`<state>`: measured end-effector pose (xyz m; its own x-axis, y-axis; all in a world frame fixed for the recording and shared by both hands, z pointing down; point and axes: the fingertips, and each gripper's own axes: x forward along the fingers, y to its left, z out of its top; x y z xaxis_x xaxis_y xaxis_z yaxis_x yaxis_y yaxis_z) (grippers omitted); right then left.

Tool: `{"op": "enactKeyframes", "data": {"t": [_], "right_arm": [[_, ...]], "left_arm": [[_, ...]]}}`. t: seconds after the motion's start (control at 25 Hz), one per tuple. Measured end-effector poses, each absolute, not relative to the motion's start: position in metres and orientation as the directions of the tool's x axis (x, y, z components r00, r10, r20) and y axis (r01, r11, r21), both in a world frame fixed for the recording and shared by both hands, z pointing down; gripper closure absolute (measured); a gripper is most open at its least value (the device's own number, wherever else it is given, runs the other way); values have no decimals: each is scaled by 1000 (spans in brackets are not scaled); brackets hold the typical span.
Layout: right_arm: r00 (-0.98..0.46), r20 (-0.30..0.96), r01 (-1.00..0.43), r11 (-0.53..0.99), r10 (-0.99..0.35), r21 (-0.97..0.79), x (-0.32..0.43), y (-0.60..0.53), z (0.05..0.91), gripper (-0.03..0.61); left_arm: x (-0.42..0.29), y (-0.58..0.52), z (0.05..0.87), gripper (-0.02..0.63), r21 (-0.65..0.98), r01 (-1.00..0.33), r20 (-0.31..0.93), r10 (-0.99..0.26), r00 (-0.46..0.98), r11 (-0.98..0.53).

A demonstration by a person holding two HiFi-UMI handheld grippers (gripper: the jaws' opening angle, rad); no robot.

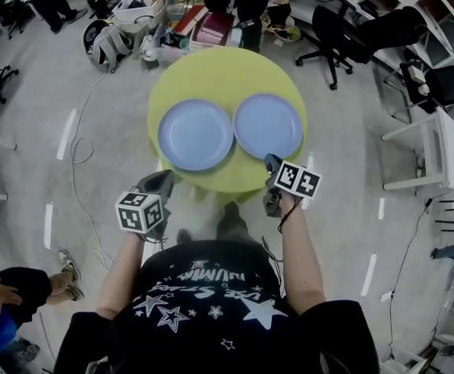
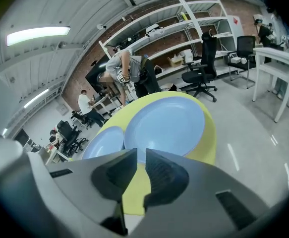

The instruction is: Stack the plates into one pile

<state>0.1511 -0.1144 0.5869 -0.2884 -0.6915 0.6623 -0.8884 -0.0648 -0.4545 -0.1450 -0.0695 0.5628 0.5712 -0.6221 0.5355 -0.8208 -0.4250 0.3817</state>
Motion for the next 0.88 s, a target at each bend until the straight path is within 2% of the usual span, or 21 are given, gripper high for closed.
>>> {"op": "enactKeyframes", "data": {"t": [0.28,0.64,0.88], "right_arm": [[-342,667,-870,-44,-662,-490,98,-107,598,543],[-410,661,-816,-71,-628,-573,48,-118,622,540],[-443,658,-776,-107,-609,-622,27,-126,637,491]], "left_arm": [[-165,-62,562,594,387,-817,533,-620,576,-427],[-188,-60,565,594,398,-823,536,-626,567,-405],[-200,-57,572,594,405,-828,544,-625,559,-388]]}}
